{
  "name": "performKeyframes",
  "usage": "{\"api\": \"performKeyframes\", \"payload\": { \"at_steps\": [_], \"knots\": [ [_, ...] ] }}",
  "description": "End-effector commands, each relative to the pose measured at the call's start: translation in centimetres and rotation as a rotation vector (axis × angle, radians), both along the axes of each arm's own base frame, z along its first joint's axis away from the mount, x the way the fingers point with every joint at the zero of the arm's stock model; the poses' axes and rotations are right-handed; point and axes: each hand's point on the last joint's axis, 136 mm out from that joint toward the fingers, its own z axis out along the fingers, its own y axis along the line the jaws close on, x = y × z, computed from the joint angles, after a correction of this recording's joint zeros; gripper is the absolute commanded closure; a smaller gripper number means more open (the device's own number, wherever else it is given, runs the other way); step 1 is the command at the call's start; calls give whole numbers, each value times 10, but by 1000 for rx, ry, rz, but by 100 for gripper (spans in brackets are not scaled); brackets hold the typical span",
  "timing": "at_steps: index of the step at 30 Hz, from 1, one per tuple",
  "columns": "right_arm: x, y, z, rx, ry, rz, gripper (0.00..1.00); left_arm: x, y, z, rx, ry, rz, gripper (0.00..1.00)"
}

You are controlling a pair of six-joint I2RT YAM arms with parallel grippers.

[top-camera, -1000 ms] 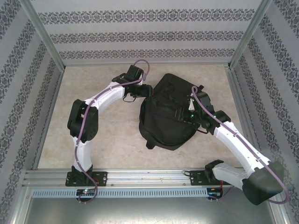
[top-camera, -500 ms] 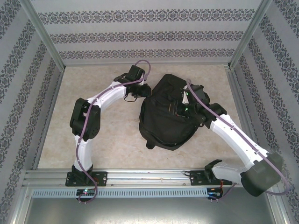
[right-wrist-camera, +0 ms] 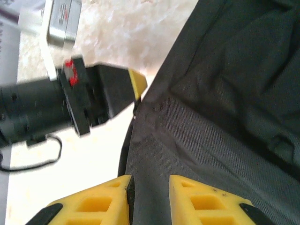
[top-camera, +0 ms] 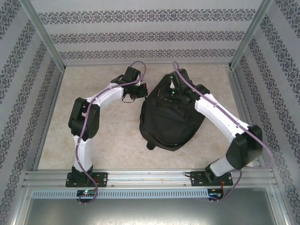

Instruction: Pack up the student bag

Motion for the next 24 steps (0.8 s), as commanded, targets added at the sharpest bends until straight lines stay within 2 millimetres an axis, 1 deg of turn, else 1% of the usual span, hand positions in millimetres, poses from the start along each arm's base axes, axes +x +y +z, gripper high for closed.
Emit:
{"api": "performKeyframes", "payload": {
  "at_steps": [1,4,9,12,16,20,22,24],
  "knots": [
    [14,-10,-8,-86,69,-166,74,3,2,36,-98,-78,40,100],
    [27,-13,-17,-145,125,-262,73,1,5,45,-145,-101,66,100],
    [45,-11,-31,-210,203,-338,64,-3,10,58,-230,-133,102,100],
    [56,-7,-38,-251,230,-361,55,-5,11,59,-267,-139,116,100],
    [70,2,-50,-300,262,-377,48,-7,8,57,-308,-136,121,100],
    [83,20,-68,-306,320,-343,46,-6,7,59,-341,-145,128,100],
    [89,25,-73,-325,327,-342,46,-6,7,60,-357,-151,132,100],
    [93,24,-83,-359,340,-349,47,-6,7,62,-372,-160,135,100]
  ]
}}
